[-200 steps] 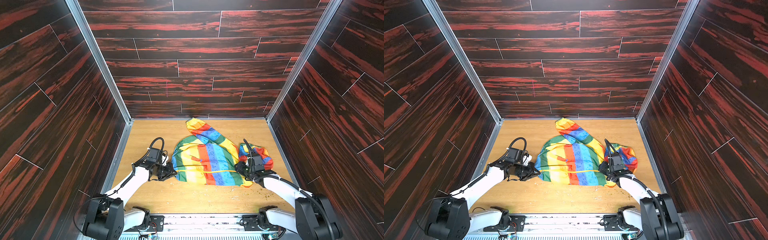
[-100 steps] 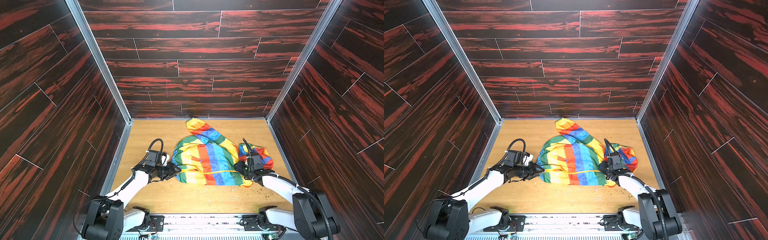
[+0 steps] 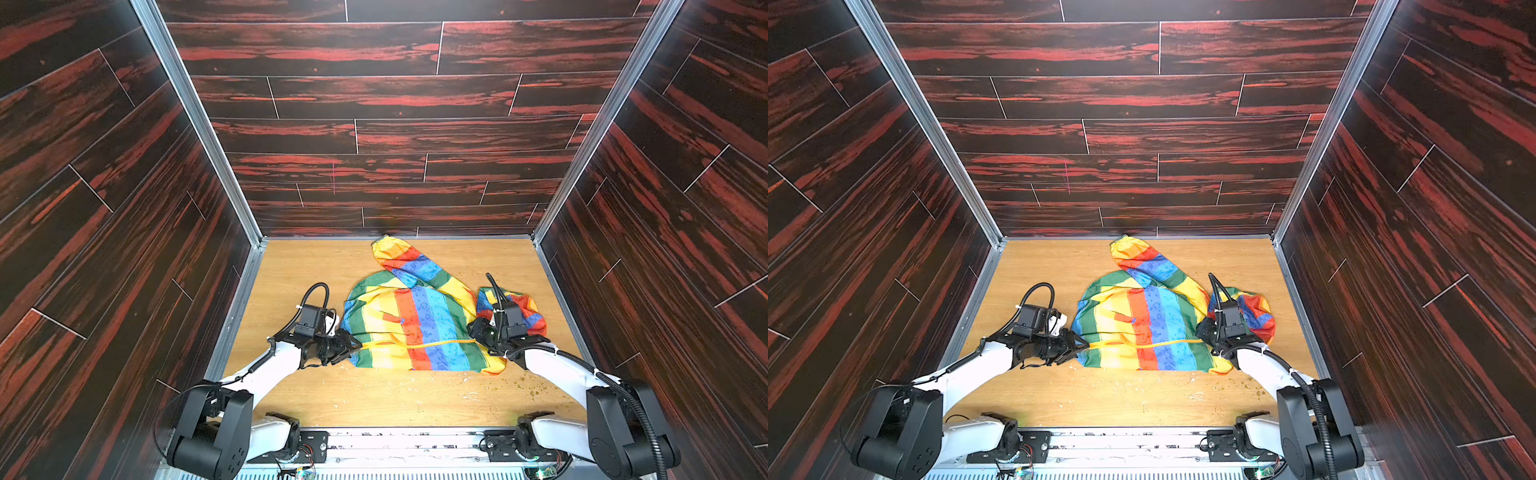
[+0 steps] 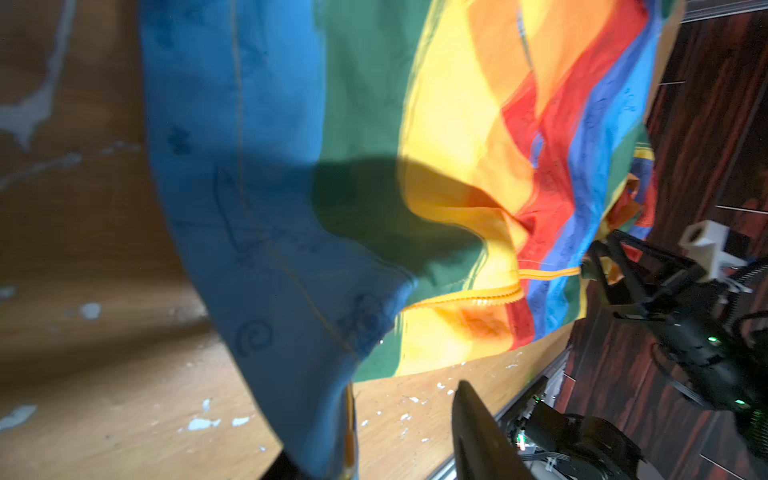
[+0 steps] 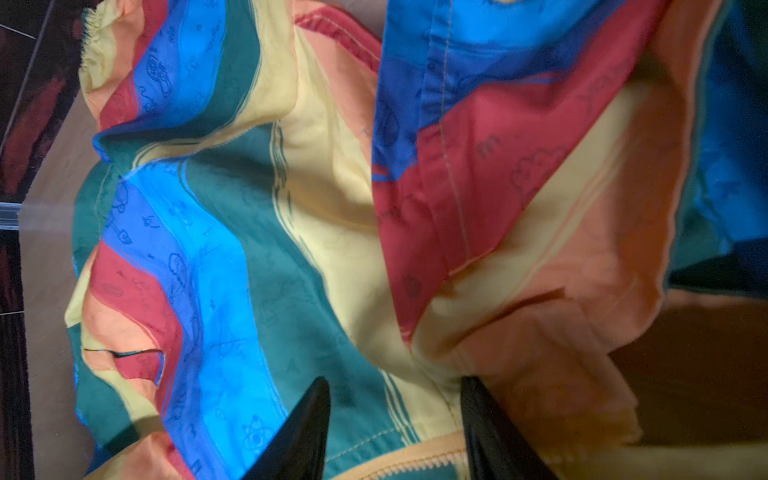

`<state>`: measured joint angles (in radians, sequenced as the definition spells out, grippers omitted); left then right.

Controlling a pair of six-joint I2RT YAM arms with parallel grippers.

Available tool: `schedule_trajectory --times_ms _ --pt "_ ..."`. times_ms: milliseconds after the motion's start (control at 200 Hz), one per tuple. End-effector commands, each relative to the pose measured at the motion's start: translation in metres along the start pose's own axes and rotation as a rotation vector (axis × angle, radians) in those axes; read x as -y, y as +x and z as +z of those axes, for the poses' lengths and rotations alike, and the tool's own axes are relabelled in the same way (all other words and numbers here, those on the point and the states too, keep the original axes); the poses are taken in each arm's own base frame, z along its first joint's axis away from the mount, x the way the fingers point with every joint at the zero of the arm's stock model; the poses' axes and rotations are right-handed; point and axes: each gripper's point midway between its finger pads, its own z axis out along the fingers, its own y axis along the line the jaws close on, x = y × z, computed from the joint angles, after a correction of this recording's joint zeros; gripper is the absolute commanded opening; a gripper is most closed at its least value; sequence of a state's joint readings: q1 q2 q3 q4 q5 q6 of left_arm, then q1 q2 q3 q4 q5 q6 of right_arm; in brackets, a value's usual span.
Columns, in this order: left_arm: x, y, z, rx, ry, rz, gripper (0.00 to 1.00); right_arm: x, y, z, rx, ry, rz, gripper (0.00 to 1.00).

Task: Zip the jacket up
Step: 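Move the right gripper's zipper edge toward the left gripper's held hem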

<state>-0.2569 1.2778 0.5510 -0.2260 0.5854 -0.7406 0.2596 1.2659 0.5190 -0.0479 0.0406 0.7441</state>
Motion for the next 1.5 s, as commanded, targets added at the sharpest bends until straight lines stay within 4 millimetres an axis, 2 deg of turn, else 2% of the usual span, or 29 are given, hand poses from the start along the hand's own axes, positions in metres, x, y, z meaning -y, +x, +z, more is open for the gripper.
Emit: schedule_trajectory --times_ms 0,265,391,536,857,982,1182,1378,1493 --pt "-0.003 -0.004 0.005 0.024 -0.010 0.024 0.46 -0.007 -0.006 -0.004 0.005 -0.015 0.004 0.53" --pt "-0.011 -0.005 0.013 0.033 -0.028 0.023 0.46 -0.010 -0.006 -0.005 0.004 -0.023 0.001 0.53" --pt "-0.011 -0.005 0.015 0.044 -0.006 0.020 0.43 -0.012 -0.008 -0.006 0.007 -0.029 -0.002 0.53" --pt "-0.001 -0.007 0.012 0.064 0.049 0.037 0.34 -0.014 -0.009 -0.008 0.008 -0.037 -0.007 0.52" --pt "0.022 -0.006 0.004 0.067 0.150 0.084 0.32 -0.036 -0.022 -0.026 0.031 -0.105 -0.032 0.52" --pt "0.025 -0.006 0.004 0.059 0.162 0.088 0.29 -0.056 -0.027 -0.038 0.030 -0.177 -0.051 0.52" --pt "0.033 -0.007 0.000 0.067 0.194 0.096 0.14 -0.091 -0.031 -0.057 -0.008 -0.311 -0.073 0.52" --pt "0.043 -0.009 -0.004 0.063 0.220 0.117 0.00 -0.138 -0.011 -0.069 -0.104 -0.487 -0.145 0.51" --pt "0.048 -0.010 -0.006 0.057 0.226 0.136 0.00 -0.178 0.018 -0.081 -0.186 -0.622 -0.238 0.49"
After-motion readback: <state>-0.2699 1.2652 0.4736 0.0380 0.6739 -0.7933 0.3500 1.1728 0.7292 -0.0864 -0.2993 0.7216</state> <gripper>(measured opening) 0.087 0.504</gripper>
